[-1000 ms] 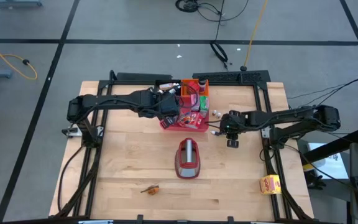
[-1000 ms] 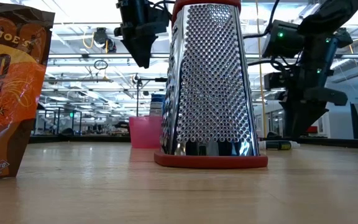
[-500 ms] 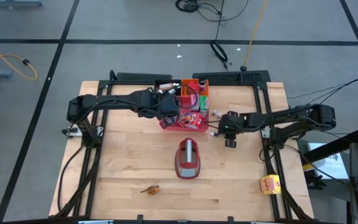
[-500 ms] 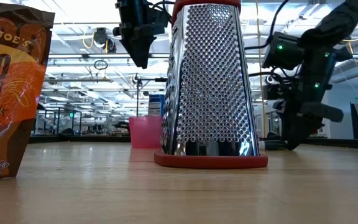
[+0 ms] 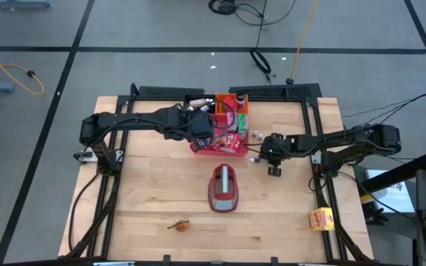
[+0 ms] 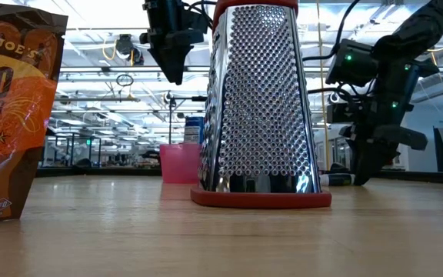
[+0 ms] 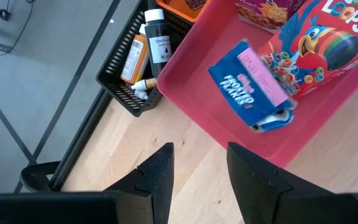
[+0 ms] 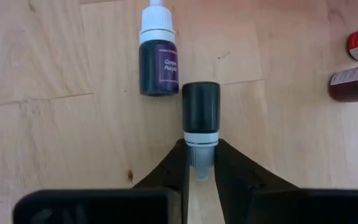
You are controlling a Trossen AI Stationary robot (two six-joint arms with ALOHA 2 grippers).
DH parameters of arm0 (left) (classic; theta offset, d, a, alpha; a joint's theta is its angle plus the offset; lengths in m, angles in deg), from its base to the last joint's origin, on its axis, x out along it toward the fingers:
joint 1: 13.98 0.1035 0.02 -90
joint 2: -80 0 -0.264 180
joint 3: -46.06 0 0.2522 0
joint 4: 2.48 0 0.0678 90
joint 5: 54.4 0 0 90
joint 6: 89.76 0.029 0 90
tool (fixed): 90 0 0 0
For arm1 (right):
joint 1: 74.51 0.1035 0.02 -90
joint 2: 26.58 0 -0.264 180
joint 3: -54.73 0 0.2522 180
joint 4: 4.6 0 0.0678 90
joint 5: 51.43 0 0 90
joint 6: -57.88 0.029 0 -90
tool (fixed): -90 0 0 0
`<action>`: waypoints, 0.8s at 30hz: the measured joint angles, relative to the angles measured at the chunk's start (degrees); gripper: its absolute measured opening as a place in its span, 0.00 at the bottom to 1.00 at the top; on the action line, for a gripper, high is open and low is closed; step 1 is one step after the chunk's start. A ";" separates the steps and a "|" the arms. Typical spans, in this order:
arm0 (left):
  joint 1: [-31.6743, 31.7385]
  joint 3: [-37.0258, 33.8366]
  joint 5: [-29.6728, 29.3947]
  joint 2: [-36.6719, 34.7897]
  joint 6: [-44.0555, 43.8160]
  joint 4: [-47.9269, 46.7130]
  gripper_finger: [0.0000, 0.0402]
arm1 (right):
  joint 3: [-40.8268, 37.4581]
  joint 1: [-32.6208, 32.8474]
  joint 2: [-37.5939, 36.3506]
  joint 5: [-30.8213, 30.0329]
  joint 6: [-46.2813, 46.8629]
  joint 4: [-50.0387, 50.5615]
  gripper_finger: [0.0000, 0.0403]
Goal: Pick & Place Kitchen Items
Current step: Put the small green food coloring bottle into black basket
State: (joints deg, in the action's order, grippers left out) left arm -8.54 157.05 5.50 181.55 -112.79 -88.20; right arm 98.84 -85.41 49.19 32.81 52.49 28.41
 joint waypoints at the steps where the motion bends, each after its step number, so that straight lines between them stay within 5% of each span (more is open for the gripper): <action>1: 0.00 0.00 0.00 0.00 0.04 0.00 0.37 | -0.02 0.00 -0.33 0.00 0.13 0.09 0.10; 16: 0.09 0.00 -5.93 0.02 -2.12 -3.49 0.37 | 5.10 0.26 -17.56 -3.25 5.77 10.76 0.10; 24: 0.53 -0.10 -5.81 -1.64 2.69 -1.63 0.37 | 13.56 0.28 -19.73 -4.79 4.91 10.69 0.10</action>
State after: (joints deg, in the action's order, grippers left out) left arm -8.01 156.95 -0.32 179.91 -110.10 -89.83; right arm 112.39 -85.12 29.46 28.02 57.40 39.10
